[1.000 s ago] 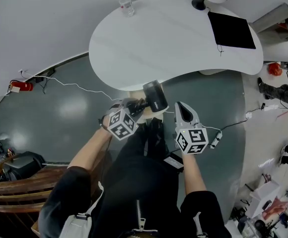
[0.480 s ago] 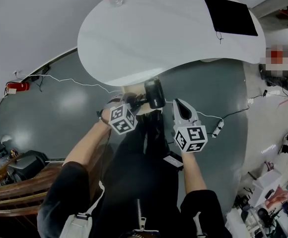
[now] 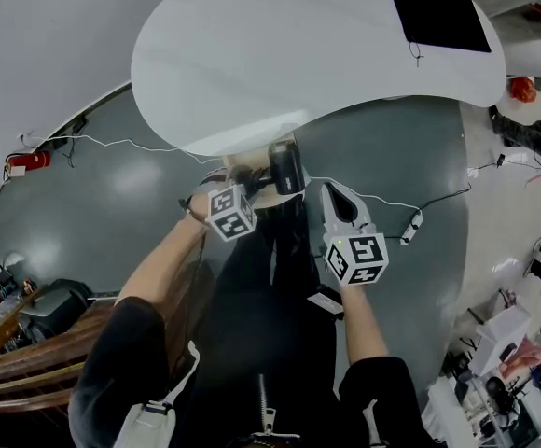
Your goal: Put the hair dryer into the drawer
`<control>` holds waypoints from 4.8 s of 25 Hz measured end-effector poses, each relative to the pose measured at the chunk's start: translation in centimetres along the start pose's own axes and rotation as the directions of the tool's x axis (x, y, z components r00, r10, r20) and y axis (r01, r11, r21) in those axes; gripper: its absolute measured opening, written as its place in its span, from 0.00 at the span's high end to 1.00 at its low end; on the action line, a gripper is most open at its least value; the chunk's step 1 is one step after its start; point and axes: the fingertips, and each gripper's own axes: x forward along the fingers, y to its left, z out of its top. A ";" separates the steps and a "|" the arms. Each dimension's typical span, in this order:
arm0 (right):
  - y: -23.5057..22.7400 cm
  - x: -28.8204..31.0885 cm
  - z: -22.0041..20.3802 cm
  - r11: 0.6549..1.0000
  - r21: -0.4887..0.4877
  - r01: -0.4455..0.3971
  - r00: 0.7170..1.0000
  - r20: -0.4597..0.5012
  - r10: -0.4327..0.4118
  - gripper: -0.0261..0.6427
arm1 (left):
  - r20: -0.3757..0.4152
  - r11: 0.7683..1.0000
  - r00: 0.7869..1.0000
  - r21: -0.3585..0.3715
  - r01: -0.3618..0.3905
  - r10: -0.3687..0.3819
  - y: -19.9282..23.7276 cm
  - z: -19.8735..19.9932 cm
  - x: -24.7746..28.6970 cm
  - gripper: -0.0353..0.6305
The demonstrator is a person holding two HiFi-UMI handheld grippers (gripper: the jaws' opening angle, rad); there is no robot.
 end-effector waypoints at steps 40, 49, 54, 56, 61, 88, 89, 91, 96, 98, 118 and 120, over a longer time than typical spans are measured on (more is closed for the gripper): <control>-1.3 3.8 -5.2 0.997 0.077 -0.029 0.993 -0.115 0.038 0.95 | -0.299 0.999 0.954 0.015 0.033 -0.027 0.8 -5.9 11.6 0.64; -2.0 4.0 -5.1 0.996 0.077 -0.033 0.991 -0.124 0.043 0.96 | -0.349 0.999 0.936 -0.024 0.043 -0.048 1.3 -6.0 13.2 0.64; -2.7 4.0 -5.3 0.996 0.080 -0.027 0.991 -0.127 0.037 0.95 | -0.383 0.998 0.921 -0.050 0.048 -0.064 1.2 -6.0 14.3 0.64; -2.8 4.1 -5.3 0.996 0.080 -0.026 0.991 -0.130 0.036 0.96 | -0.393 0.996 0.916 -0.070 0.056 -0.079 1.1 -6.0 14.5 0.64; -2.9 4.1 -5.1 0.996 0.081 -0.031 0.991 -0.128 0.041 0.95 | -0.414 0.995 0.905 -0.078 0.069 -0.095 0.4 -6.2 15.1 0.64; -2.7 3.6 -5.2 0.997 0.079 -0.018 0.992 -0.127 0.028 0.95 | -0.494 0.989 0.857 -0.082 0.123 -0.147 -0.1 -6.8 16.6 0.63; -2.7 3.6 -5.2 0.997 0.078 -0.018 0.992 -0.125 0.028 0.95 | -0.490 0.989 0.860 -0.080 0.121 -0.144 0.0 -6.6 16.5 0.63; -2.7 3.5 -5.2 0.997 0.076 -0.017 0.992 -0.123 0.026 0.95 | -0.480 0.991 0.867 -0.073 0.111 -0.132 0.1 -6.2 16.1 0.63; -2.1 3.3 -4.8 0.998 0.062 -0.021 0.993 -0.116 0.029 0.95 | -0.439 0.996 0.894 -0.053 0.071 -0.087 0.4 -5.2 14.7 0.63; -1.7 3.2 -4.5 0.998 0.053 -0.028 0.993 -0.110 0.034 0.96 | -0.422 0.997 0.903 -0.052 0.060 -0.076 0.6 -4.8 14.0 0.63; 1.5 1.5 -1.3 0.998 -0.027 -0.056 0.997 -0.059 0.055 0.96 | -0.135 0.979 0.991 -0.203 -0.007 -0.021 0.9 -1.1 4.8 0.89; 1.8 1.4 -1.0 0.998 -0.032 -0.056 0.997 -0.053 0.055 0.96 | -0.097 0.978 0.995 -0.207 0.003 -0.024 0.4 -0.6 3.8 0.91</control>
